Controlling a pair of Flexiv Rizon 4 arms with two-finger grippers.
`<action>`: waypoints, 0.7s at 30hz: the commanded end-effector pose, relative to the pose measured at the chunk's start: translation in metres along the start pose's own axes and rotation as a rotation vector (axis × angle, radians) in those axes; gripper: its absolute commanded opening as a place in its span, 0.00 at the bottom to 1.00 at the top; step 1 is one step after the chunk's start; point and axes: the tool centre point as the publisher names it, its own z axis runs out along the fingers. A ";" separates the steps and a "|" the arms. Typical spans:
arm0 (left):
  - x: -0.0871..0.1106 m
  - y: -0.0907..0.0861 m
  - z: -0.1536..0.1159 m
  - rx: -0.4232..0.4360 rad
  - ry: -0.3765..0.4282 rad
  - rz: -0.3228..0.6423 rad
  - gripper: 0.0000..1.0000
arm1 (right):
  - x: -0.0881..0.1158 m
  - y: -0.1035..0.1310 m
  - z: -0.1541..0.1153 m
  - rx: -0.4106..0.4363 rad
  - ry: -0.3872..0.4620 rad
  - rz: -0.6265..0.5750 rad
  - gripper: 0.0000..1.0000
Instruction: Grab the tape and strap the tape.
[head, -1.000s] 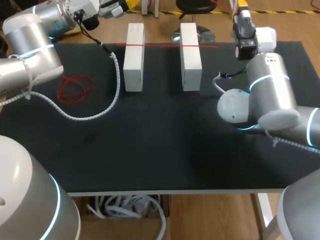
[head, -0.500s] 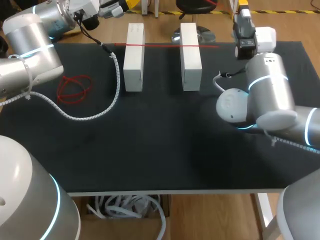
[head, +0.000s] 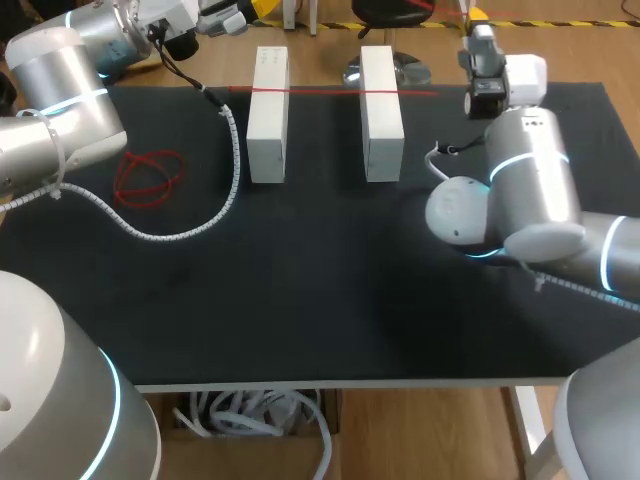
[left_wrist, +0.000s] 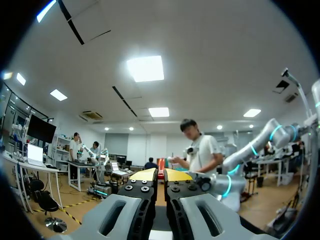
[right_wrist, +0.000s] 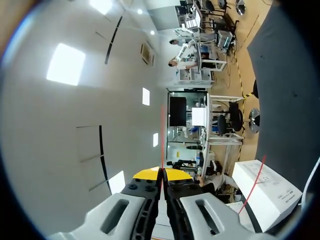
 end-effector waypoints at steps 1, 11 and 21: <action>0.000 0.000 0.000 0.001 -0.002 0.001 0.00 | 0.000 -0.003 0.002 -0.008 0.002 -0.002 0.00; 0.000 0.000 0.000 0.001 -0.002 0.001 0.00 | 0.001 -0.004 0.001 -0.003 0.007 -0.011 0.00; 0.000 0.000 0.000 0.001 -0.002 0.001 0.00 | 0.000 -0.004 -0.004 0.000 -0.004 -0.027 0.00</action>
